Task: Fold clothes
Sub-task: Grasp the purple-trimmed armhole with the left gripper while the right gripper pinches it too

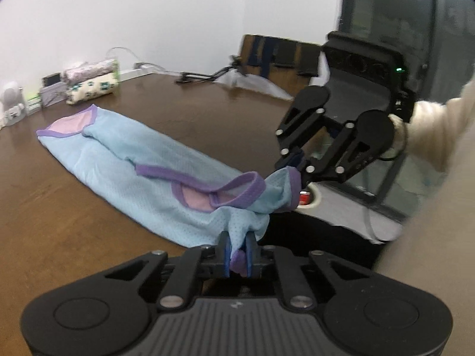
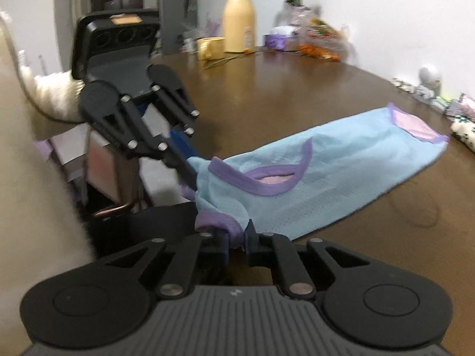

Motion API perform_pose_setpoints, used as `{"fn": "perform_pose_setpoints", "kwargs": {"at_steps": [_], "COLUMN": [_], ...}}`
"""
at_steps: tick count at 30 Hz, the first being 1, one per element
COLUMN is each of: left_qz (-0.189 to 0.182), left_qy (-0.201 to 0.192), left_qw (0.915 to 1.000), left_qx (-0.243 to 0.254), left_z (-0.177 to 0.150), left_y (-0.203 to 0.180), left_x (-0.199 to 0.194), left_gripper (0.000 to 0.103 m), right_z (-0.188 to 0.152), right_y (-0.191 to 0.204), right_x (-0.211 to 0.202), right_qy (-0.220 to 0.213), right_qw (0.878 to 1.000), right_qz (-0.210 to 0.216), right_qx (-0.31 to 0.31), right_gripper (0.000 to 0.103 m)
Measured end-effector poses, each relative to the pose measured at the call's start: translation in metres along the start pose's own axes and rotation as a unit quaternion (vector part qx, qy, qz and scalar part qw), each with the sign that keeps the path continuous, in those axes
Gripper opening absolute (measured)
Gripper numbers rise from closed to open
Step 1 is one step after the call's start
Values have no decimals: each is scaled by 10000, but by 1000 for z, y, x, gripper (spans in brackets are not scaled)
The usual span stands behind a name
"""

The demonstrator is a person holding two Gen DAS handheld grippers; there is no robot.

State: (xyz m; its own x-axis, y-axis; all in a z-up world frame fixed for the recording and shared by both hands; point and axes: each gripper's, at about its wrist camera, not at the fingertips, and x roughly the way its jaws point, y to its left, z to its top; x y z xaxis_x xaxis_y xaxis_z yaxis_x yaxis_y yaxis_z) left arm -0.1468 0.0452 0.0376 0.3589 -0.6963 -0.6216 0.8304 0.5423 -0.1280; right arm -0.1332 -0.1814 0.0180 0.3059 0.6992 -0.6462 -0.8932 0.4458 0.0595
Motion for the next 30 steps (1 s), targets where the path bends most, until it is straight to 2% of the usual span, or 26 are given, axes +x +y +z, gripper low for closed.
{"fn": "perform_pose_setpoints", "kwargs": {"at_steps": [2, 4, 7, 9, 13, 15, 17, 18, 19, 20, 22, 23, 25, 28, 30], "left_qz": [-83, -57, -4, 208, 541, 639, 778, 853, 920, 920, 820, 764, 651, 401, 272], "left_qy": [-242, -422, -681, -623, -527, -491, -420, -449, -491, -618, -925, -1023, -1198, -1268, -1063], "left_qw": [9996, 9982, 9939, 9914, 9853, 9818, 9749, 9684, 9611, 9550, 9419, 9372, 9281, 9283, 9291], "left_qx": [-146, -427, -866, -1131, -1530, -1722, -2044, -2299, -2558, -2753, -3124, -3246, -3464, -3473, -3532], "left_z": [5, 22, 47, 66, 100, 108, 109, 106, 101, 94, 81, 76, 65, 53, 46], "left_y": [3, 28, 68, 96, 150, 169, 189, 197, 205, 210, 216, 215, 211, 189, 174], "left_x": [-13, -13, -10, 9, 51, 63, 72, 73, 74, 70, 54, 44, 22, 13, 24], "left_gripper": [8, 7, 7, 7, 7, 7, 13, 17, 29, 36, 45, 47, 51, 63, 64], "right_z": [4, 10, 26, 38, 58, 64, 68, 69, 70, 69, 63, 58, 51, 38, 25], "right_y": [2, -2, -46, -82, -145, -172, -197, -206, -214, -216, -213, -208, -204, -189, -176], "right_x": [-11, -23, -24, -21, 7, 19, 30, 37, 44, 47, 44, 38, 23, -2, -5], "right_qy": [-132, -296, -507, -629, -431, -431, -364, -275, -178, -185, -328, -457, -662, -965, -1070], "right_qw": [9997, 9985, 9945, 9889, 9850, 9819, 9798, 9785, 9769, 9759, 9734, 9719, 9657, 9535, 9432], "right_qz": [152, 257, 116, -7, -360, -461, -514, -570, -640, -780, -1041, -1130, -1298, -1350, -1175], "right_qx": [168, 370, 912, 1346, 1633, 1786, 1897, 1961, 2029, 2032, 2014, 2013, 2150, 2515, 2917], "right_gripper": [8, 8, 8, 8, 8, 8, 10, 12, 22, 40, 58, 62, 62, 62, 62]}}
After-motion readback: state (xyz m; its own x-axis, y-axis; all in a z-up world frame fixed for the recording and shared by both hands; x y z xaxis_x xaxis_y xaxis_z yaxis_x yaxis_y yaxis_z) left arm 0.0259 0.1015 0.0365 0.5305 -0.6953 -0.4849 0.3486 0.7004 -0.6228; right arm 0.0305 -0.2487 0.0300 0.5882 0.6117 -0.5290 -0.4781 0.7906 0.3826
